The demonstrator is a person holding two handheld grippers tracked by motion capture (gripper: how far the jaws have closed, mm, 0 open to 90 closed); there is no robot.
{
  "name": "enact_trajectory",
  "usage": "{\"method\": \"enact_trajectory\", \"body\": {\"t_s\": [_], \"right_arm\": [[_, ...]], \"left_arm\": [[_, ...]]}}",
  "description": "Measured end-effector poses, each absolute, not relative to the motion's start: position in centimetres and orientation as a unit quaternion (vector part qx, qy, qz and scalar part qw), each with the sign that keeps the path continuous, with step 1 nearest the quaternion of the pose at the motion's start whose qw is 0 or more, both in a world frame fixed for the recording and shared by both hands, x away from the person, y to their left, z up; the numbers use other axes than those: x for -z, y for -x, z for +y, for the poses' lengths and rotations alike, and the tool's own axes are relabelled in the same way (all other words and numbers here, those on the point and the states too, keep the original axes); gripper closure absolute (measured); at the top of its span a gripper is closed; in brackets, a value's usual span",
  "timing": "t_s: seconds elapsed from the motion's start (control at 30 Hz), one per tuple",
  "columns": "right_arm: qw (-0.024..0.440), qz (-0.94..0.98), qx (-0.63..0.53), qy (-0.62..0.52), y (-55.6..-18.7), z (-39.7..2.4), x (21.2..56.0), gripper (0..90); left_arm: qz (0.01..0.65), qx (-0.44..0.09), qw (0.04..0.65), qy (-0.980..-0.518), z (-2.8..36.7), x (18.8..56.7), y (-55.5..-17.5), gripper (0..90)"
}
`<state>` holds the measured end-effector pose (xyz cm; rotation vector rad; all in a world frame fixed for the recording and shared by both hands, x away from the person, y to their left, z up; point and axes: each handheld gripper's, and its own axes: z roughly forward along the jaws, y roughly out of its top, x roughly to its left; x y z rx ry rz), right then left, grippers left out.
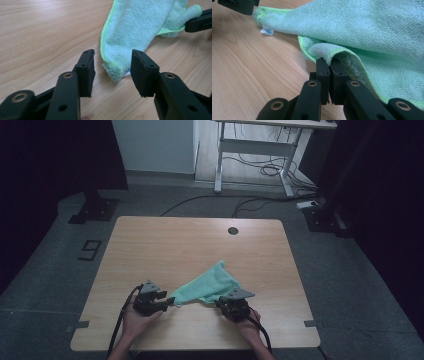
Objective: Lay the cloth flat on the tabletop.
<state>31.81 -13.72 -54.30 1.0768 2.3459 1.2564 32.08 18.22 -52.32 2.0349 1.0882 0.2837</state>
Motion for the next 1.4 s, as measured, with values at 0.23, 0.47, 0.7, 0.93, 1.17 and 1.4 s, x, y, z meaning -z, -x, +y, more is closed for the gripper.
{"method": "enact_trajectory", "body": {"t_s": [0.23, 0.47, 0.7, 0.93, 1.17, 1.4], "right_arm": [[0.136, 0.809, -0.434, -0.372, -31.8, -13.8, 54.3, 86.4], [0.137, 0.808, -0.435, -0.373, -31.9, -13.8, 54.3, 86.5], [0.138, 0.807, -0.439, -0.371, -31.8, -14.1, 54.1, 87.0], [0.148, 0.796, -0.453, -0.374, -31.7, -15.4, 52.9, 86.9], [0.164, 0.774, -0.482, -0.378, -31.5, -17.4, 50.4, 86.9], [0.170, 0.767, -0.482, -0.388, -32.8, -18.1, 49.1, 86.9]], "left_arm": [[0.431, -0.107, 0.377, -0.813, 17.5, 53.4, -32.2, 47.9], [0.434, -0.107, 0.371, -0.814, 17.3, 54.2, -32.3, 69.9], [0.427, -0.104, 0.398, -0.805, 17.7, 53.9, -32.2, 84.5], [0.436, -0.095, 0.439, -0.780, 19.3, 52.5, -32.4, 85.8], [0.438, -0.077, 0.487, -0.752, 20.3, 50.7, -32.4, 86.0], [0.440, -0.064, 0.514, -0.734, 19.7, 48.8, -34.1, 86.0]]}}
